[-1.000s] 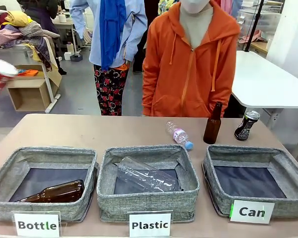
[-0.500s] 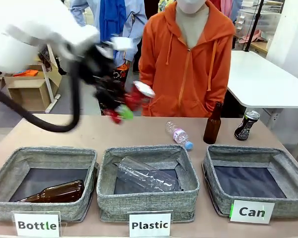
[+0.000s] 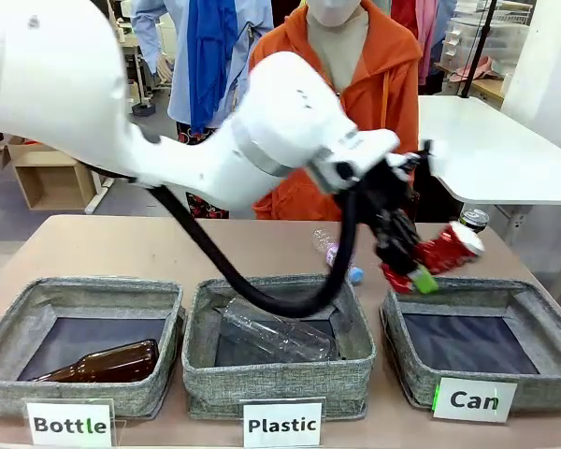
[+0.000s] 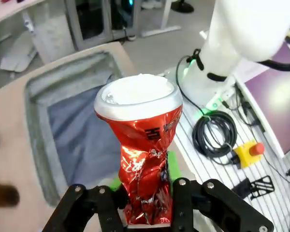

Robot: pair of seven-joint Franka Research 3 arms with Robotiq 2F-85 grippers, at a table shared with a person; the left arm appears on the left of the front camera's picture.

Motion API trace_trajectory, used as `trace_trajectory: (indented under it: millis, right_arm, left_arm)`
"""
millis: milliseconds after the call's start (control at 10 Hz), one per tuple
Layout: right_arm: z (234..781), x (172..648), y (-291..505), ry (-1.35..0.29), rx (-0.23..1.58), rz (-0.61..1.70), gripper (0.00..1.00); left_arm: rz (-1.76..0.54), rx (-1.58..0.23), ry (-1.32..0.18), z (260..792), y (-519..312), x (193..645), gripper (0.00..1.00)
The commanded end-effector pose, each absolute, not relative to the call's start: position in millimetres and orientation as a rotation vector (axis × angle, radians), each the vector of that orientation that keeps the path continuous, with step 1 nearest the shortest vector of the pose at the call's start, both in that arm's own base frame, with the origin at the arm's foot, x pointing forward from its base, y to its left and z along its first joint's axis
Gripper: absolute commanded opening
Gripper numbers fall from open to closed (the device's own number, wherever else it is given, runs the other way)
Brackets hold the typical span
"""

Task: Sort the can waste into the basket.
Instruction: Pick up the can waste from the table and place it in the right Fabric basket.

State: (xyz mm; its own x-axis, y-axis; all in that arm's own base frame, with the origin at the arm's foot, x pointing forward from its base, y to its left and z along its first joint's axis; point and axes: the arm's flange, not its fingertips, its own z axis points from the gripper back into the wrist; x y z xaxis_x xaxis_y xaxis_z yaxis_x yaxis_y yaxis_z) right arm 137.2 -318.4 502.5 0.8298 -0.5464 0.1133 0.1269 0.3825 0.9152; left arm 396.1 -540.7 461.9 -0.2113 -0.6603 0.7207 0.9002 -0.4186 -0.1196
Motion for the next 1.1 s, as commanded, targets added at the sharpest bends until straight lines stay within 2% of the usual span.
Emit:
trace_trajectory:
  millis: [0, 100, 200, 500, 600, 800, 1000]
  right_arm:
    - [514, 139, -309, -0.468, 1.104, -0.438, 1.0]
    - [514, 139, -309, -0.468, 1.104, -0.438, 1.0]
    - [514, 139, -309, -0.468, 1.104, -0.438, 1.0]
    - [514, 139, -309, -0.468, 1.104, -0.438, 1.0]
    - [514, 139, -309, -0.468, 1.104, -0.438, 1.0]
    - [514, 139, -309, -0.468, 1.104, -0.438, 1.0]
    - [514, 139, -309, -0.468, 1.104, -0.438, 1.0]
  left_arm:
    - [-1.838, -0.796, -0.379, 467, -552, 404, 0.3]
    - [-1.818, -0.818, -0.296, 463, -541, 409, 0.3]
    - [-1.847, -0.846, -0.392, 460, -556, 390, 0.3]
    - [-1.841, -0.832, -0.366, 456, -555, 395, 0.3]
    - [-1.841, -0.871, -0.373, 449, -569, 390, 0.3]
    - [-1.894, -0.792, -0.336, 425, -644, 388, 0.3]
    - [-1.908, -0.76, -0.302, 415, -685, 391, 0.3]
